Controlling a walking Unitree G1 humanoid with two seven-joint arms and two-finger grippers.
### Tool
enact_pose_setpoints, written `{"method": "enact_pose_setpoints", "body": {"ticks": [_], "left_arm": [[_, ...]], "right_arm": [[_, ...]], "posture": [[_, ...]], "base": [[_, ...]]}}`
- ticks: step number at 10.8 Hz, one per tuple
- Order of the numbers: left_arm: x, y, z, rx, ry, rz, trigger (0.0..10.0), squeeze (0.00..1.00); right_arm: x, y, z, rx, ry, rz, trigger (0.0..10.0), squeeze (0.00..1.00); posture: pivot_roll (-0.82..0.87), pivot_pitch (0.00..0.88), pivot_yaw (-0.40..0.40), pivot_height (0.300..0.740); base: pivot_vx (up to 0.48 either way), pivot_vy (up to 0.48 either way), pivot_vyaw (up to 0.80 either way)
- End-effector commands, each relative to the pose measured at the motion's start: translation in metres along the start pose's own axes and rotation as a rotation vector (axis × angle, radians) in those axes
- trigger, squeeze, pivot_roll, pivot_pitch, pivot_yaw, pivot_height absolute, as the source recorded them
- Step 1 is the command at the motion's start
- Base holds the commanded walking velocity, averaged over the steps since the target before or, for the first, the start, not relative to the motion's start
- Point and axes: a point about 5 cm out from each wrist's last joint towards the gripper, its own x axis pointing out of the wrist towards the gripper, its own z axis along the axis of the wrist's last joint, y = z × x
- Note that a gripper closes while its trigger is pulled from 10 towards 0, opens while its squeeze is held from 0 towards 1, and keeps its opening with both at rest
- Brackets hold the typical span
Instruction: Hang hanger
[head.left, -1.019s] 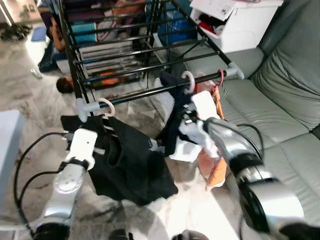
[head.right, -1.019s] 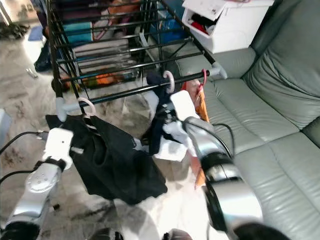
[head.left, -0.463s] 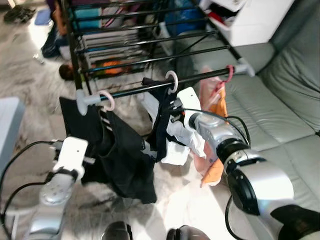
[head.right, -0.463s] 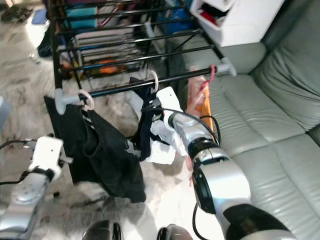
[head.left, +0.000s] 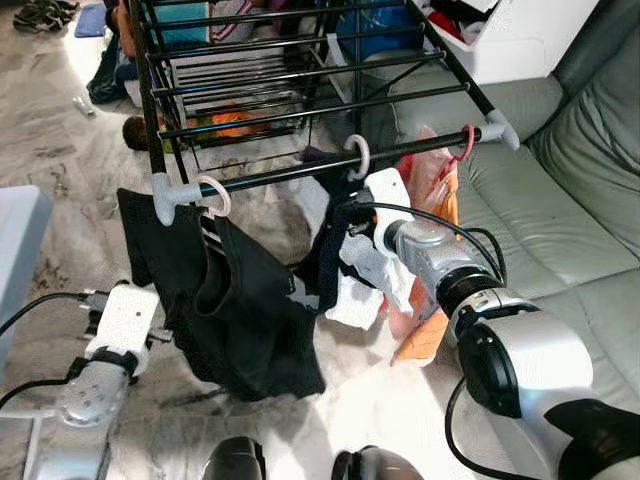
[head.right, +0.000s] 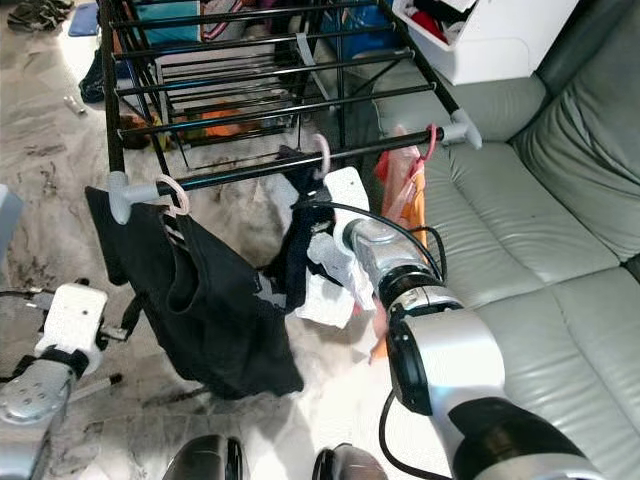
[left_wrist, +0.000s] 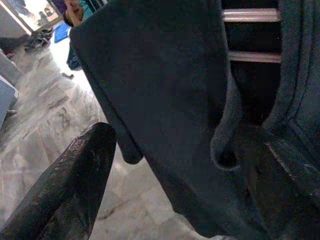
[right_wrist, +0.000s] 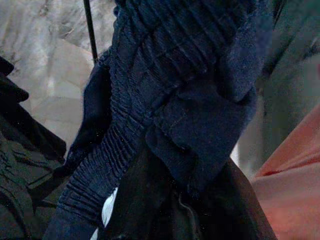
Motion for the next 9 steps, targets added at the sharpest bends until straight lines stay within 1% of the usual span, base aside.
{"method": "enact_pose_setpoints", "body": {"ticks": [1,3,4,5,7,8,9], "left_arm": [[-0.004,0.003,0.001,0.014,0.009,-0.005,10.0,0.00],[-0.004,0.004,0.003,0.017,0.015,-0.007,10.0,0.00],[-0.003,0.003,0.003,0.015,0.016,-0.011,10.0,0.00],[-0.001,0.000,0.005,0.008,0.007,-0.020,10.0,0.00],[0.003,-0.003,0.007,-0.001,0.000,-0.028,10.0,0.00],[0.004,-0.004,0.006,0.000,0.003,-0.031,10.0,0.00],[0.007,-0.003,0.007,-0.003,-0.002,-0.028,10.0,0.00]], "right_arm": [[0.001,0.002,-0.002,0.037,0.017,-0.001,10.0,0.00],[0.002,0.008,-0.024,0.028,0.084,0.020,10.0,0.00],[0.001,0.008,-0.029,0.067,0.094,0.021,10.0,0.00],[0.000,0.005,-0.034,0.052,0.111,0.015,10.0,0.00],[-0.005,-0.003,-0.051,0.006,0.171,0.020,10.0,0.00],[-0.007,-0.007,-0.056,-0.046,0.173,0.027,10.0,0.00],[-0.007,-0.011,-0.044,-0.108,0.079,0.003,10.0,0.00]], "posture": [[0.22,0.146,-0.048,0.740],[0.22,0.146,-0.049,0.740],[0.22,0.141,-0.049,0.740],[0.21,0.133,-0.051,0.740],[0.20,0.123,-0.051,0.740],[0.19,0.119,-0.050,0.740],[0.19,0.113,-0.049,0.740]], "base": [[0.000,0.000,0.00],[0.000,0.000,0.00],[0.000,0.000,0.00],[0.000,0.000,0.00],[0.000,0.000,0.00],[0.000,0.000,0.00],[0.000,0.000,0.00]]}}
